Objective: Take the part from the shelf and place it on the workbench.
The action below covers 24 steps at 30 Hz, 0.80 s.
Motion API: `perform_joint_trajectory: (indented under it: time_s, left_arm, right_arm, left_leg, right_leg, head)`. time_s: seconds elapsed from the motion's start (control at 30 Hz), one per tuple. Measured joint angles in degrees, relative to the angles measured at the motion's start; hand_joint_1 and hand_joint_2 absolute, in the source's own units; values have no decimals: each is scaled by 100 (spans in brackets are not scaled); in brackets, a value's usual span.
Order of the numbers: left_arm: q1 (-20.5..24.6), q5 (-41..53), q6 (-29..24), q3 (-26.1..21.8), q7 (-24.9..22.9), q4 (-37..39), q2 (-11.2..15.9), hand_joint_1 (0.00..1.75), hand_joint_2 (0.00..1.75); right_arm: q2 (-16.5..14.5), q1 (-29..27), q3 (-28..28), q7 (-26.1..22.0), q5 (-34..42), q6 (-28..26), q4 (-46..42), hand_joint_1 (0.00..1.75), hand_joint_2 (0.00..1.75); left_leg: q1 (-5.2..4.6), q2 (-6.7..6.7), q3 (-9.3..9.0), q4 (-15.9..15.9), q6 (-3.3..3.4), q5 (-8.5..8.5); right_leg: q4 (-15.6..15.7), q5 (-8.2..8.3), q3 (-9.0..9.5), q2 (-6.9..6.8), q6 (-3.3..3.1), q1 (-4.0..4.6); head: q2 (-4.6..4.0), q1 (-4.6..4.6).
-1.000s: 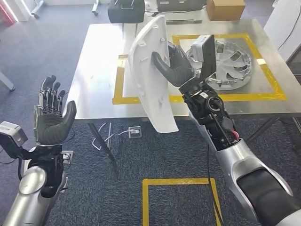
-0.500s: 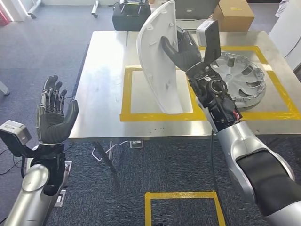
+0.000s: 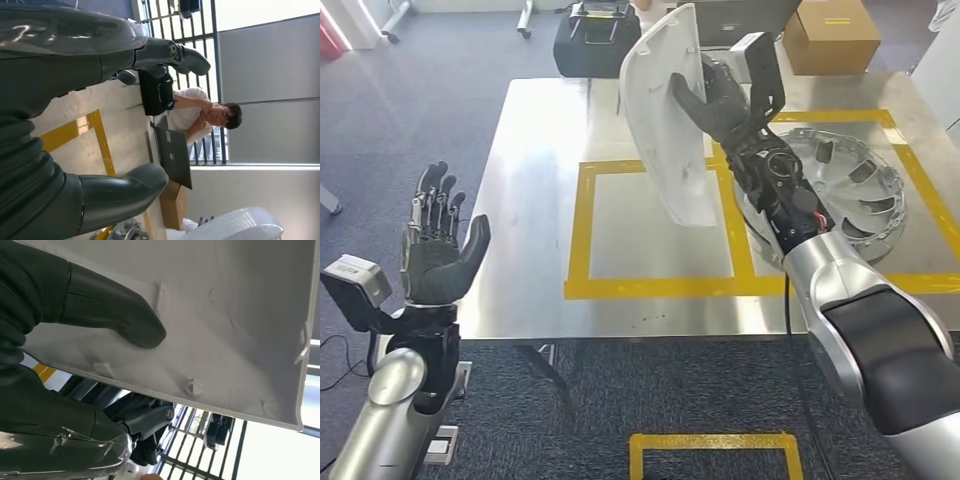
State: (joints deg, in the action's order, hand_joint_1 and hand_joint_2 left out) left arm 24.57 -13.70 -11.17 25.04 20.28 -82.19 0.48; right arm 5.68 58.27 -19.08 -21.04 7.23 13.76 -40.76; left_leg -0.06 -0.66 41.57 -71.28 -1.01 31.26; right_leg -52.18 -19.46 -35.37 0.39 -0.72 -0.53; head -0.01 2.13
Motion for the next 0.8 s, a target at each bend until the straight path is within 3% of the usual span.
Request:
perform_joint_trajectory:
  time_s: [0.03, 0.07, 0.13, 0.2, 0.27, 0.4, 0.63, 0.8]
  left_arm:
    - [-14, 4, 0, -1, 0, 1, 6, 0, 175]
    - [-22, 11, 0, -1, 0, 1, 11, 0, 175]
    - [-24, 26, 0, -3, 0, 1, 15, 0, 175]
    - [-17, 39, 0, -9, 0, 1, 16, 0, 175]
    - [-16, 46, 0, -15, 0, 0, 17, 0, 175]
    - [-24, 48, 3, -21, -4, 0, 17, 0, 175]
    - [-32, 64, 38, -21, -6, 2, 20, 0, 175]
    - [-31, 69, 55, -21, -7, 8, 20, 0, 175]
  right_arm:
    - [-15, 0, -6, 5, -17, -1, 65, 175, 175]
    - [-29, 2, -11, 9, -31, -2, 126, 175, 175]
    - [-47, 10, -16, 11, -62, -7, 219, 175, 175]
    - [-56, 39, -20, 14, -100, -8, 299, 175, 175]
    - [-59, 68, -22, 19, -120, -9, 379, 175, 175]
    - [-63, 97, -25, 21, -120, -7, 517, 175, 175]
    - [-80, 119, -43, 19, -170, 31, 784, 175, 175]
    - [-100, 117, -78, 88, -329, 17, 981, 175, 175]
  left_leg:
    - [3, 5, 145, -34, -2, -12]
    - [4, 10, 172, 156, 9, -180]
    - [-3, 17, -59, 1018, 56, -850]
    - [-31, 21, -318, 1726, 110, -1228]
    - [-44, 16, -394, 1887, 134, -1233]
    - [-36, -5, -411, 1876, 121, -1238]
    - [-46, -38, -407, 1871, 173, -1204]
    - [-52, -38, -407, 1870, 180, -1204]
  right_leg:
    - [-8, -42, 33, 6, 1, 1]
    - [-19, -88, 76, 12, 4, 1]
    - [-38, -185, 177, 17, 22, 1]
    - [-55, -263, 236, 24, 65, 14]
    - [-74, -323, 242, 30, 92, 34]
    - [-78, -375, 257, 19, 32, 47]
    - [-12, -389, 297, -13, 94, 42]
    - [-7, -386, 295, -12, 141, 32]
  head:
    - [0, -12]
    - [1, -27]
    - [1, -52]
    - [1, -76]
    - [1, -85]
    - [1, -40]
    - [1, 16]
    - [1, 9]
